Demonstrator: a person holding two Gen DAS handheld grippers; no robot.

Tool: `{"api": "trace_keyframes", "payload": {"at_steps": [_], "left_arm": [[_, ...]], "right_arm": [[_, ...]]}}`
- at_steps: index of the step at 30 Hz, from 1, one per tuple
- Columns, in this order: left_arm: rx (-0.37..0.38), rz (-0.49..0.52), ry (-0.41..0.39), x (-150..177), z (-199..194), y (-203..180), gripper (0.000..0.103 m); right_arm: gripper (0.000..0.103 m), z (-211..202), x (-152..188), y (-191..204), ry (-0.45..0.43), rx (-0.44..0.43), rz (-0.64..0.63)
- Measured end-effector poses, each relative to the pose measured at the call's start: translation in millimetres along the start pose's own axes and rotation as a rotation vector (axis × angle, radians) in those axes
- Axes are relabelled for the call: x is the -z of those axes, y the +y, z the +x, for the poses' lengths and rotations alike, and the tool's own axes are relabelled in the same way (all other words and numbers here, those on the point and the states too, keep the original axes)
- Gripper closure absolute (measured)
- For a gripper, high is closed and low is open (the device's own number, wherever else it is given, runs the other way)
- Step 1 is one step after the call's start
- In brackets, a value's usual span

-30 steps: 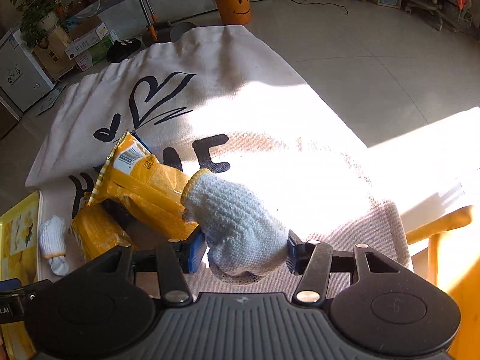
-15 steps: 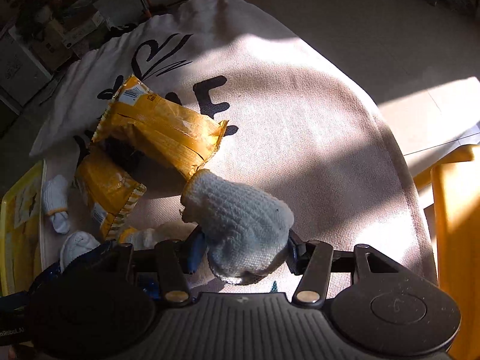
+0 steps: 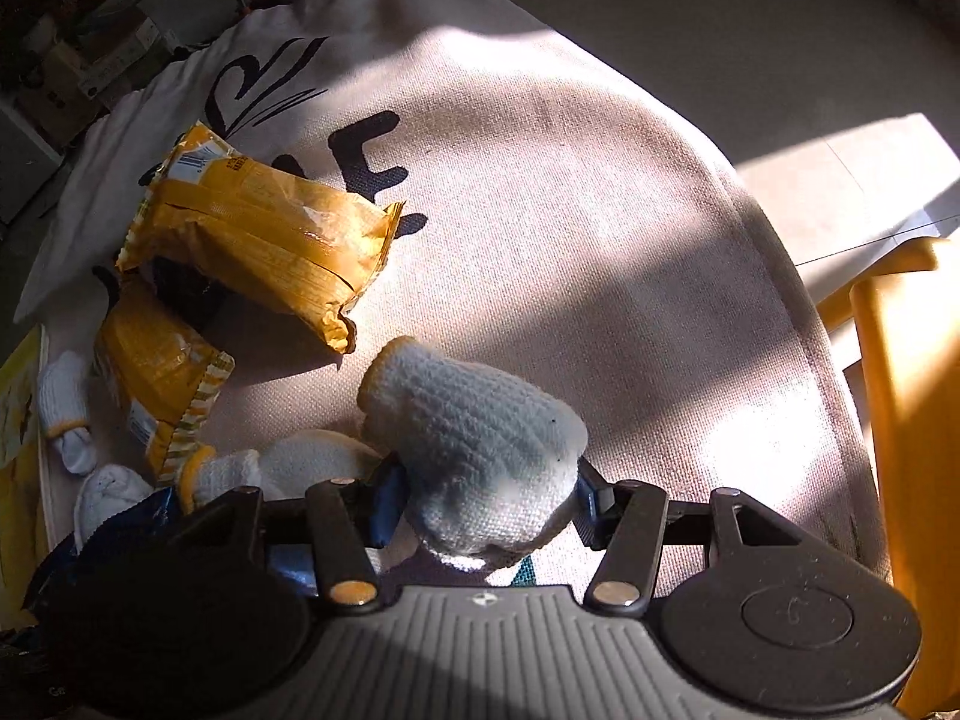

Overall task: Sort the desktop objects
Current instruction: 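Lower the left gripper onto a blue foil snack bag while right holds the glove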

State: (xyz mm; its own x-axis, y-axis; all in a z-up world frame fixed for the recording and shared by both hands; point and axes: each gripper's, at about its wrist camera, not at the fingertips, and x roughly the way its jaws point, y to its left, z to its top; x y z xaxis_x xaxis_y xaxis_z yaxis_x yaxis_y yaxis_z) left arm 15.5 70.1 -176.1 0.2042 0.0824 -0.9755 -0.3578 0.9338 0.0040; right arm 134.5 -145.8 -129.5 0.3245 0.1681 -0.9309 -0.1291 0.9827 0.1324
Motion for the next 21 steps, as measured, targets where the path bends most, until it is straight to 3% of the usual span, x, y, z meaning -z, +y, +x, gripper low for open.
{"api": "trace_keyframes", "payload": {"at_steps": [8,12,17,21], "left_arm": [[0.006,0.005,-0.028,11,-6,3,0.001],[0.061,0.111,-0.081,19,-13,-15,0.001],[0.052,0.193,-0.078,26,-15,-37,0.001],[0.085,0.148,-0.057,23,-23,-41,0.001]], "right_arm": [[0.041,1,5,12,-0.039,0.035,-0.066],[0.041,-2,7,16,-0.067,-0.012,-0.079],[0.041,-4,6,24,-0.098,-0.068,-0.108],[0.04,-3,2,16,-0.092,-0.073,-0.04]]}}
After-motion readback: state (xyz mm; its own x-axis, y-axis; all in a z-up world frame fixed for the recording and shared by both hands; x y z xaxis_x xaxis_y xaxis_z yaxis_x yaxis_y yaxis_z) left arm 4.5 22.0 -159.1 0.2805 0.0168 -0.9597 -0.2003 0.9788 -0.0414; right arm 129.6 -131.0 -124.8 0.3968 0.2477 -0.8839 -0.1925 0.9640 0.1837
